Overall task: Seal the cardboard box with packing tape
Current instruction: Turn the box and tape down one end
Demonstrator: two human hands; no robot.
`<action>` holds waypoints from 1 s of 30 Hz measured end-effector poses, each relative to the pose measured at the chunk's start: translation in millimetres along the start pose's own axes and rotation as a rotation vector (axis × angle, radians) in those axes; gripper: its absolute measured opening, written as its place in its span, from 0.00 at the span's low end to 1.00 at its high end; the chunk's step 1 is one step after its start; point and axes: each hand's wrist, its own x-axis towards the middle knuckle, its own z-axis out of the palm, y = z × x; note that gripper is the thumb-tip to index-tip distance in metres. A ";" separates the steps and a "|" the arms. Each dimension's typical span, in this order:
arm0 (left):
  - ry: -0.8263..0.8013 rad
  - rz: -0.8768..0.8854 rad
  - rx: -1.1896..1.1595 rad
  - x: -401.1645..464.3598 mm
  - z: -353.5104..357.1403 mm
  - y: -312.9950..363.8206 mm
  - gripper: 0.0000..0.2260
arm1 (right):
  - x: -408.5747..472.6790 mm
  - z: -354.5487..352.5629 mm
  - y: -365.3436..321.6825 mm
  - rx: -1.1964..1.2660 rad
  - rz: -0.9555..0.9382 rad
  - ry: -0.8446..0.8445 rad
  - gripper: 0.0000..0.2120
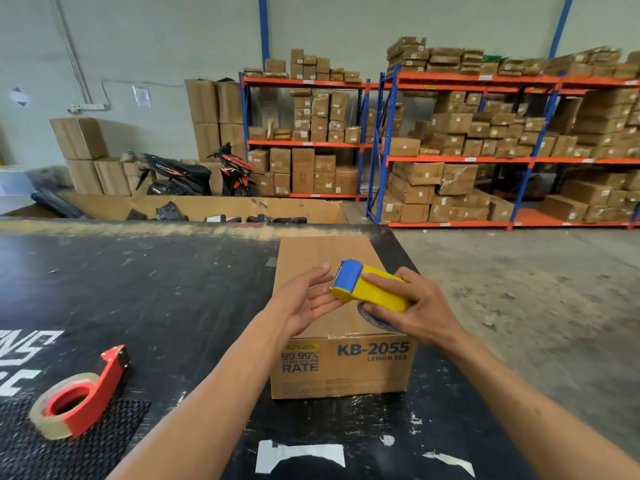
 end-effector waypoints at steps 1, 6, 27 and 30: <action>0.028 -0.009 -0.010 -0.1 0.5 1.1 0.08 | 2.9 0.5 -3.2 0.023 0.003 0.007 0.27; 0.166 0.050 -0.011 5.2 1.3 7.7 0.05 | 16.0 2.2 -14.4 0.100 0.054 0.006 0.26; 0.729 0.577 0.433 -28.9 -71.6 -83.9 0.19 | 17.1 10.8 -16.0 -0.319 -0.067 -0.575 0.26; 0.773 0.572 0.464 -25.5 -76.1 -88.6 0.20 | 19.6 16.9 -23.8 -0.364 -0.094 -0.604 0.26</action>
